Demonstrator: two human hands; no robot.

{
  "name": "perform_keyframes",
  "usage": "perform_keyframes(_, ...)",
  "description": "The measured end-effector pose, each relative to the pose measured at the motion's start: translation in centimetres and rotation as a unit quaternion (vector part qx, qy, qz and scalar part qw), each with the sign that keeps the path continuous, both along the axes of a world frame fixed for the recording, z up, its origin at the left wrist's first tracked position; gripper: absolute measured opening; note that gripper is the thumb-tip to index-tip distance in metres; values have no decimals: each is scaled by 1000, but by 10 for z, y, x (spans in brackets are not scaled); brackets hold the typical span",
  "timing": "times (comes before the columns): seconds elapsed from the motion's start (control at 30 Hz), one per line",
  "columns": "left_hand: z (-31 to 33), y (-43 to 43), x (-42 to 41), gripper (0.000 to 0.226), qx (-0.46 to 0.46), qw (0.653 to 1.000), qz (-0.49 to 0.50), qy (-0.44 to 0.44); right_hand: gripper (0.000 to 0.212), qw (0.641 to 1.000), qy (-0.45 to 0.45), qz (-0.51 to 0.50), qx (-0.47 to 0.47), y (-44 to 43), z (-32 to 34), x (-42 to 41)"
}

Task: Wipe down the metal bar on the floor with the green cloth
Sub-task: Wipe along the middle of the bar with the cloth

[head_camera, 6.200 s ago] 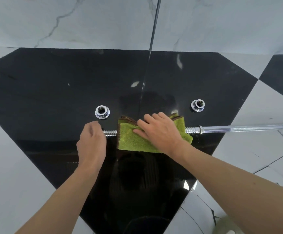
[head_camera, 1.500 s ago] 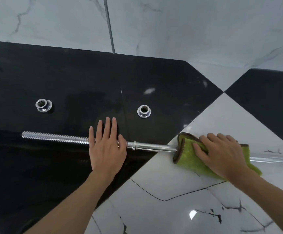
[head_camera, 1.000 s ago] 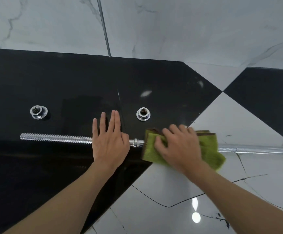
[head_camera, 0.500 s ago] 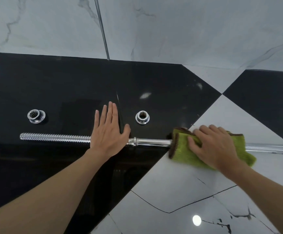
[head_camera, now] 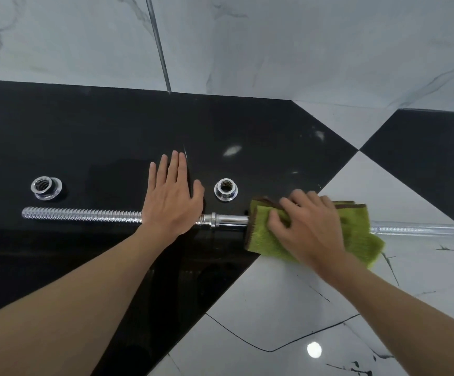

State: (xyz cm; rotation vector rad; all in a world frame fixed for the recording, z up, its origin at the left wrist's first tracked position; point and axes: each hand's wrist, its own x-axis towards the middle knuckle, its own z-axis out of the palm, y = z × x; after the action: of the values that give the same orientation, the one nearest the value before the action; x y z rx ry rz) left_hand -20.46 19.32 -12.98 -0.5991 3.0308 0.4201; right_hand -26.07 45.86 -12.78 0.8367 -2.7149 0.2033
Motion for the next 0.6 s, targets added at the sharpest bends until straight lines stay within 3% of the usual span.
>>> perform_keyframes(0.23,-1,-2,-4,70,-3,1000,5,-2,36,999,23,14,-33,-58,-3,20)
perform_keyframes(0.6,1,5,21,75,-49,998,-10,-30,42,997,35,63,22,38,-4,-3)
